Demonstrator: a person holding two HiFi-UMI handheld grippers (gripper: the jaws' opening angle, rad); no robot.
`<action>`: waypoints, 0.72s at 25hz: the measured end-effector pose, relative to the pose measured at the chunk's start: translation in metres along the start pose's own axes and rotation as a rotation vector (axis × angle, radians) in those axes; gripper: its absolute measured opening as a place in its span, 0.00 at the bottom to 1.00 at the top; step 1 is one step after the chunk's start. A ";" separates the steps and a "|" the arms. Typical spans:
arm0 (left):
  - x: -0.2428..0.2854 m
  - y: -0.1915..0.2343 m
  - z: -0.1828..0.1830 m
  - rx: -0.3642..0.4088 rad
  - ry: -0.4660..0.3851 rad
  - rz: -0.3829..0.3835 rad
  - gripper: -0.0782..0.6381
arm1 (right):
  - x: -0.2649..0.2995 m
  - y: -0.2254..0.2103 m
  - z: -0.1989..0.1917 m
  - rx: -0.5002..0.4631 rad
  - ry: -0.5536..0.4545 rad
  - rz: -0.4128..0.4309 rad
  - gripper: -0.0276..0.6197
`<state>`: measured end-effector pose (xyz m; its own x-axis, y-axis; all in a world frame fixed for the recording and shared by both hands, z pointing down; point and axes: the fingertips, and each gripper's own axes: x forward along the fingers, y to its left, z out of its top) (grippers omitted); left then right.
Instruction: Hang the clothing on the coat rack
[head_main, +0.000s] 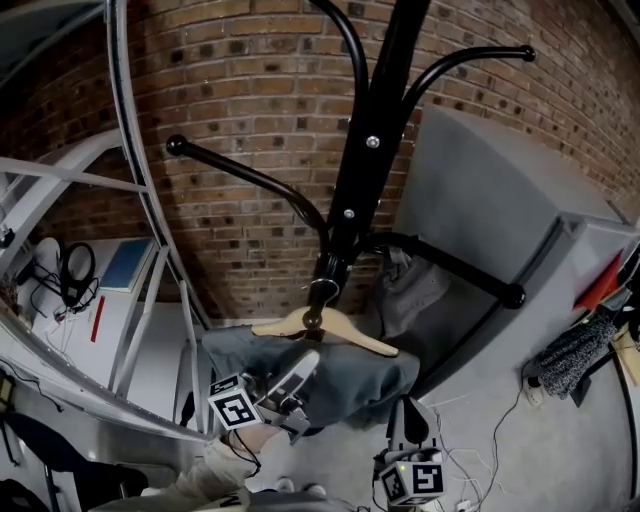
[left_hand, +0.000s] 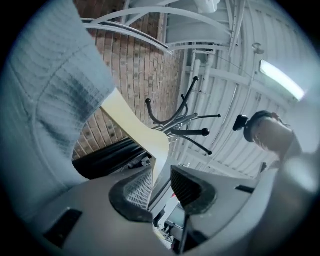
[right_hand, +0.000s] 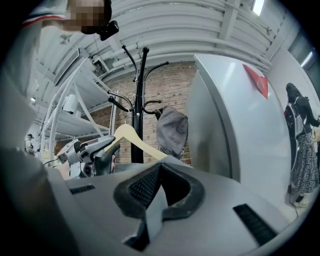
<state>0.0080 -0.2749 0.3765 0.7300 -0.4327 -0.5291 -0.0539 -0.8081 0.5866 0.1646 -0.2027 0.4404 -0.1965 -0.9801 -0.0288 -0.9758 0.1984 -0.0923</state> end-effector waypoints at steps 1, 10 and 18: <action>-0.002 -0.002 -0.002 0.022 0.010 0.009 0.27 | 0.000 0.002 -0.002 0.003 0.001 0.008 0.08; -0.036 -0.001 -0.015 0.189 0.103 0.147 0.20 | 0.003 0.023 -0.008 0.022 0.011 0.066 0.08; -0.069 0.004 -0.021 0.338 0.178 0.290 0.14 | 0.003 0.040 -0.017 0.041 0.017 0.110 0.08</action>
<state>-0.0282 -0.2397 0.4278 0.7557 -0.6083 -0.2427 -0.4697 -0.7616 0.4466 0.1231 -0.1977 0.4534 -0.3041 -0.9523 -0.0244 -0.9436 0.3047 -0.1297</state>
